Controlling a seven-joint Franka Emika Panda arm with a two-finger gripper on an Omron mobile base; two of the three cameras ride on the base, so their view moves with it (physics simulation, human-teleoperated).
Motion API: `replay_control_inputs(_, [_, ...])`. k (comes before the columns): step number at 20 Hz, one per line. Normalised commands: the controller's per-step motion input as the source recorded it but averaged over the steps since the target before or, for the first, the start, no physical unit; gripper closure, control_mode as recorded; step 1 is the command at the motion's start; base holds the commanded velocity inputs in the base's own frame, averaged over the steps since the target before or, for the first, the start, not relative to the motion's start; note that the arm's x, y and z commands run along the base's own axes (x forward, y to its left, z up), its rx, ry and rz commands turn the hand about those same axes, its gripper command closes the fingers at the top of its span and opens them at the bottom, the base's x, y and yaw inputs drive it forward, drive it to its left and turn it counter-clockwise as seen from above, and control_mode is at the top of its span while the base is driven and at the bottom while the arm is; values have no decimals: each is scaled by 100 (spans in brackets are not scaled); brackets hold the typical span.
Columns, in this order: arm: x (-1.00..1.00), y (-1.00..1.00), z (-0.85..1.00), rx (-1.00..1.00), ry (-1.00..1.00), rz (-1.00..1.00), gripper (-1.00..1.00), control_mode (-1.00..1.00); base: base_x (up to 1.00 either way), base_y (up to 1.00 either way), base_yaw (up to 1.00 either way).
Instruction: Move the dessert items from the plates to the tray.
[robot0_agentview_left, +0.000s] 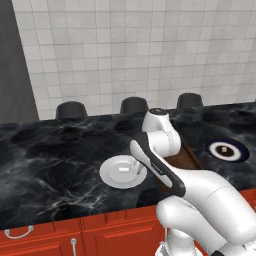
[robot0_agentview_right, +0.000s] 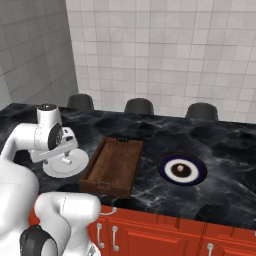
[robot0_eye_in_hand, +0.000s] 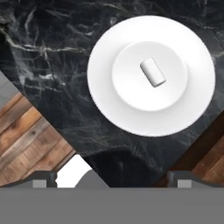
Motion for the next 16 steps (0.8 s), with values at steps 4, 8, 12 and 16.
replay_control_inputs(4, [4,9,-9,-3,-1,0,-100,-100,0,0,0])
replay_control_inputs(8, [22,7,-9,0,0,0,-100,-100,0,0,0])
replay_control_inputs(12, [32,4,-9,0,0,0,-100,-100,0,0,0])
replay_control_inputs(16, [25,1,-13,0,0,0,-100,-100,0,0,0])
